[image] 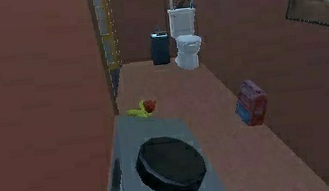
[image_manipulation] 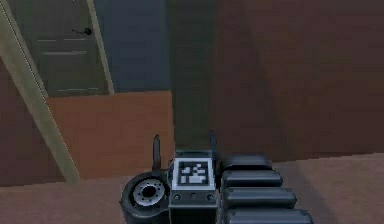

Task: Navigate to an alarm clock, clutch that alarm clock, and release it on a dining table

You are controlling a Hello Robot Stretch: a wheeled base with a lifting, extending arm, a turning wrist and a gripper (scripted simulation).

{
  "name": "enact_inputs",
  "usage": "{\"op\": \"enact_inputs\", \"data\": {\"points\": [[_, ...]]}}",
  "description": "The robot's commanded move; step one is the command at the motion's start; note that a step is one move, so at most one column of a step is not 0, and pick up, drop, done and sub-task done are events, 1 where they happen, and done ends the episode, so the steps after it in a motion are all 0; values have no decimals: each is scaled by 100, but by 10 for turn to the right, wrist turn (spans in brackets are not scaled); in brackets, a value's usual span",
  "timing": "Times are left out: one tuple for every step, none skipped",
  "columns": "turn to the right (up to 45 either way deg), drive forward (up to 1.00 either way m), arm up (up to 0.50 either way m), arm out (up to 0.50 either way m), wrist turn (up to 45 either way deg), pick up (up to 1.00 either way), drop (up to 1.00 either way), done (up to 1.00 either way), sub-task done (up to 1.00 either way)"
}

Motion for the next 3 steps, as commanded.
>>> {"op": "enact_inputs", "data": {"points": [[0,100,0,0,0,0,0,0,0],[30,0,0,0,0,0,0,0,0],[0,75,0,0,0,0,0,0,0]]}}
